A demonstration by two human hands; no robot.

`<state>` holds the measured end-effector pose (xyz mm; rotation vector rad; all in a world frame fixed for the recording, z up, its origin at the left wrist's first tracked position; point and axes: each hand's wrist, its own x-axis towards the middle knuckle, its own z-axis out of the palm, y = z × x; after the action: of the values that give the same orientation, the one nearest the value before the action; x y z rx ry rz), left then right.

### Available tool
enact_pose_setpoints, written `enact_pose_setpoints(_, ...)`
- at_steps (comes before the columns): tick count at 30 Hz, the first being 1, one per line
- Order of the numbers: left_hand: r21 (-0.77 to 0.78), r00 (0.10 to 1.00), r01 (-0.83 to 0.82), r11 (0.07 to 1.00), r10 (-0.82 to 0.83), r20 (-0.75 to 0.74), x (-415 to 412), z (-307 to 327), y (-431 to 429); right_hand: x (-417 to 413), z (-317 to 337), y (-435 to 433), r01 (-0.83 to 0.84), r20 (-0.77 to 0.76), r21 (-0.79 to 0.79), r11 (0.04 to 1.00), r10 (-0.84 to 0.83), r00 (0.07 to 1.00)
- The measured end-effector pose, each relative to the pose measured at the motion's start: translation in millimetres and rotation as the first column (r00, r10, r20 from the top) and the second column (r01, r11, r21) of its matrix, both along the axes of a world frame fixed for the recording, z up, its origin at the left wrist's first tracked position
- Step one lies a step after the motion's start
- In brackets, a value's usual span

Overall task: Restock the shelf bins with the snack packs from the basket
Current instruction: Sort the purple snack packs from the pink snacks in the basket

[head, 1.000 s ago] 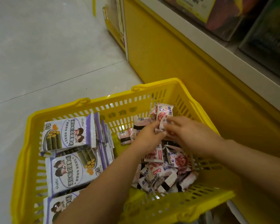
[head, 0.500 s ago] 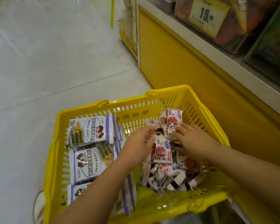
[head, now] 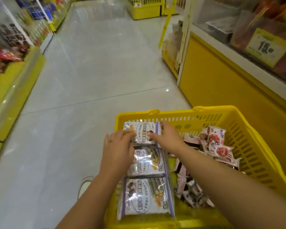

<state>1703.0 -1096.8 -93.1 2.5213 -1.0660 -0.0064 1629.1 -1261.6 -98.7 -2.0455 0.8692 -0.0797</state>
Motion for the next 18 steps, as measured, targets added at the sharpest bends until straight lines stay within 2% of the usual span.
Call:
enact_pose_setpoints(2,0.053,1.0,-0.018,0.998,0.019,-0.016,8,-7,10,9,-6,2,0.13,0.02,0.095,0.987,-0.133,0.991)
enact_pose_setpoints(4,0.017,0.997,-0.004,1.0,0.005,-0.077,13,-14,15,16,-9,5,0.225,0.06,0.108,0.968,-0.232,0.971)
enact_pose_setpoints(7,-0.047,0.988,-0.001,0.999,-0.006,-0.152,17,-19,15,24,-15,13,0.286,0.13,0.153,0.946,-0.306,0.943)
enact_pose_setpoints(9,-0.059,0.986,-0.002,0.998,-0.008,-0.167,18,-22,14,27,-20,19,0.299,0.116,0.199,0.933,-0.326,0.938)
enact_pose_setpoints(12,-0.075,0.98,-0.009,0.997,-0.006,-0.198,19,-23,15,23,-16,20,0.286,0.108,0.192,0.939,-0.31,0.945)
enact_pose_setpoints(15,-0.125,0.972,-0.013,0.992,-0.017,-0.236,18,-19,15,20,1,13,0.207,0.207,0.247,0.947,-0.26,0.943)
enact_pose_setpoints(18,-0.237,0.971,-0.057,0.97,-0.002,-0.238,19,-4,12,19,34,4,0.027,0.292,0.087,0.996,-0.052,0.955)
